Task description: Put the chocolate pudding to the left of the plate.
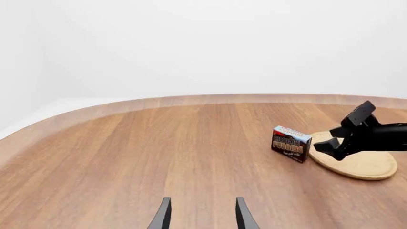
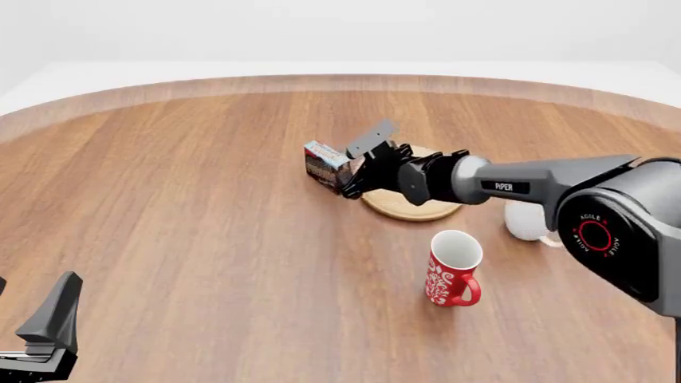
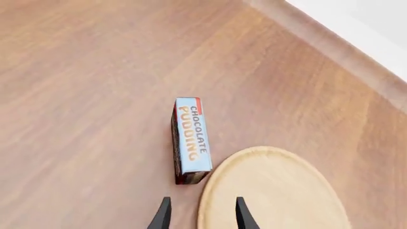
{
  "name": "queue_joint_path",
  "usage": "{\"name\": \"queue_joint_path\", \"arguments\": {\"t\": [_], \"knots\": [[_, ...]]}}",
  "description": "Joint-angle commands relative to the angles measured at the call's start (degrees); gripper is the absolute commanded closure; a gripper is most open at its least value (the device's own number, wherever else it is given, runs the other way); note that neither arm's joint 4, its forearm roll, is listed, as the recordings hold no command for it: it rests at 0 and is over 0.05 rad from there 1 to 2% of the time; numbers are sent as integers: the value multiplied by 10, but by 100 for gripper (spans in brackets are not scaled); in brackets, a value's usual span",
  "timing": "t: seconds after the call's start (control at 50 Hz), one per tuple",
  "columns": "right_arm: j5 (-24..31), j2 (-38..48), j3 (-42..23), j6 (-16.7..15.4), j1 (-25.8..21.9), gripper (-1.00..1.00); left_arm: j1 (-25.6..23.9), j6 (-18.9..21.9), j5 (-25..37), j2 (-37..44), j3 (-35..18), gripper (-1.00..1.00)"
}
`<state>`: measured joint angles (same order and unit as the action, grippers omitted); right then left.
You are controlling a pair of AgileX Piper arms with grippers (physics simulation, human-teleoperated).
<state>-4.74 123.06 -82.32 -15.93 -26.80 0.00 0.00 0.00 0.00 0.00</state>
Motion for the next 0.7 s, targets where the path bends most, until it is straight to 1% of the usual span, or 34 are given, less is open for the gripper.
{"name": "queue_joint_path", "arguments": {"t": [0.02,0.18,0.26,0.28,0.42,0.48,0.58,0.66,0.7], "knots": [[-26,-52,69,2,0,-100,0,0,0,0,0,-100],[-56,-94,142,7,-9,-100,0,0,0,0,0,-100],[-78,-129,194,15,-21,-100,0,0,0,0,0,-100],[-86,-147,217,17,-24,-100,0,0,0,0,0,-100],[-98,-193,263,18,-22,-100,0,0,0,0,0,-100],[-104,-227,294,24,-26,-100,0,0,0,0,0,-100],[-111,-247,310,30,-30,-100,0,0,0,0,0,-100],[-112,-279,329,30,-39,-100,0,0,0,0,0,-100],[-120,-290,336,35,-38,-100,0,0,0,0,0,-100]]}}
